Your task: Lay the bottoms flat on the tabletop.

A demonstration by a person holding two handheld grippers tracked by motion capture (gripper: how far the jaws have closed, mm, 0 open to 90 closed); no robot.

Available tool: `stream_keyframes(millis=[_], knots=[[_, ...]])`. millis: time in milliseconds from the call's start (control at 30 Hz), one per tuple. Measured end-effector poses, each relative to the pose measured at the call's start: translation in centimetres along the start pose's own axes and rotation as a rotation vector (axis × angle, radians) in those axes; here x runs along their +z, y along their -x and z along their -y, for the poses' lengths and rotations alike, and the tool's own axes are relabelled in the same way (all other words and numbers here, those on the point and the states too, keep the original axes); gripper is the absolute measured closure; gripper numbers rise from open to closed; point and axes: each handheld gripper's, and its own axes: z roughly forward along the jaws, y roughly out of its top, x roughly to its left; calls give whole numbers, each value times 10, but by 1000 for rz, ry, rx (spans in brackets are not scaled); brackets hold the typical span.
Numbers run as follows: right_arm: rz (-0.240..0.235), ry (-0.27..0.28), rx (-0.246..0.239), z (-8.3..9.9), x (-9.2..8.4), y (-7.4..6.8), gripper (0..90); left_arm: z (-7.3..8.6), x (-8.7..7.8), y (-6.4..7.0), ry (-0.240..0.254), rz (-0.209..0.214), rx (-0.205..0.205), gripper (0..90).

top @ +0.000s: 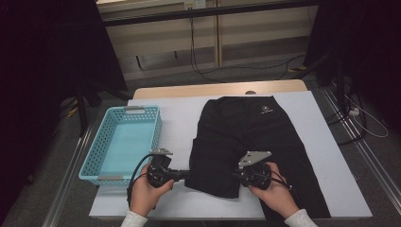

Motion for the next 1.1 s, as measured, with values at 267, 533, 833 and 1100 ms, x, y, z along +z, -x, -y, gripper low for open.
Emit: stream_keyframes(millis=[267,533,833,1100], knots=[[-17,1,23,9,-10,11,870,2,4,-3,-21,-17,-2,877],[-35,-5,4,10,-13,7,896,3,2,-2,-28,-15,-17,878],[-73,10,3,12,-14,3,889,3,-7,1,-18,3,-14,884],[-70,1,-33,11,-12,-3,900,5,-14,-2,-11,2,-36,887]])
